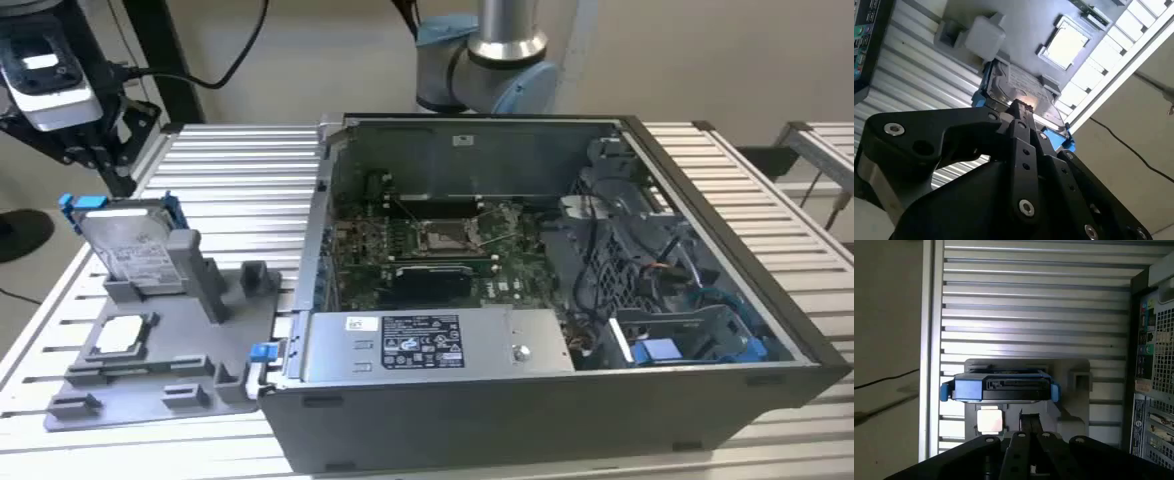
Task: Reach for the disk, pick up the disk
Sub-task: 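Reach for the disk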
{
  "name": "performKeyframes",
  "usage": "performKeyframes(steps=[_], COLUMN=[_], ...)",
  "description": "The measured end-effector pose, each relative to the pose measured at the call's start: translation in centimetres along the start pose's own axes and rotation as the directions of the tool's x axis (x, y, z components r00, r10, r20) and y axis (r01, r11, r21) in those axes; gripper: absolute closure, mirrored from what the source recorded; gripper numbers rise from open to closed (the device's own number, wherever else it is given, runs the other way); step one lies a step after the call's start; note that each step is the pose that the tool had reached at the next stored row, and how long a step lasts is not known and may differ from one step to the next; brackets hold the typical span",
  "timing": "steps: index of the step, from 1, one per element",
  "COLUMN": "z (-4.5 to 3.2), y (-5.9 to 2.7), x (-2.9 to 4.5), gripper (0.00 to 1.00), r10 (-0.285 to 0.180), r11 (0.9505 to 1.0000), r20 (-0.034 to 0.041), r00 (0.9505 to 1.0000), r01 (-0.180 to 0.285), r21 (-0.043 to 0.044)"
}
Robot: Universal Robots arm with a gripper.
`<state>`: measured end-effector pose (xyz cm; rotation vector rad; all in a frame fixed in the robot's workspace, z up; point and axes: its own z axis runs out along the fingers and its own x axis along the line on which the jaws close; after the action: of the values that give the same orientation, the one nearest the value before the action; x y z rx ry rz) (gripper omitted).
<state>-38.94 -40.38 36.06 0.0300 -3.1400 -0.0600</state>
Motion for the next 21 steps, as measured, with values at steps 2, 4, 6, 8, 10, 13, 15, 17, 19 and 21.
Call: performKeyframes(steps=[2,4,6,8,10,13,15,17,19,21], z=[0.00,0.00,0.00,0.00,0.00,-0.01,0.00,0.01,0.02,0.03], y=[0.00,0.00,0.00,0.00,0.00,0.02,0.12,0.26,0.44,0.69], x=[0.00,0.00,0.00,0.00,0.00,0.04,0.19,0.47,0.79,1.19], gripper=[1.00,1.00,1.00,1.00,1.00,1.00,1.00,1.00,1.00,1.00], r10=[0.000,0.000,0.000,0.000,0.000,0.000,0.000,0.000,0.000,0.000], r11=[1.0000,1.0000,1.0000,1.0000,1.0000,1.0000,1.0000,1.0000,1.0000,1.0000], r20=[0.0000,0.0000,0.0000,0.0000,0.0000,-0.0002,-0.0001,-0.0001,-0.0001,-0.0001], r00=[1.0000,1.0000,1.0000,1.0000,1.0000,1.0000,1.0000,1.0000,1.0000,1.0000], r01=[0.000,0.000,0.000,0.000,0.000,0.000,0.000,0.000,0.000,0.000], r21=[0.0000,0.0000,0.0000,0.0000,0.0000,0.0001,0.0001,0.0000,0.0001,0.0001])
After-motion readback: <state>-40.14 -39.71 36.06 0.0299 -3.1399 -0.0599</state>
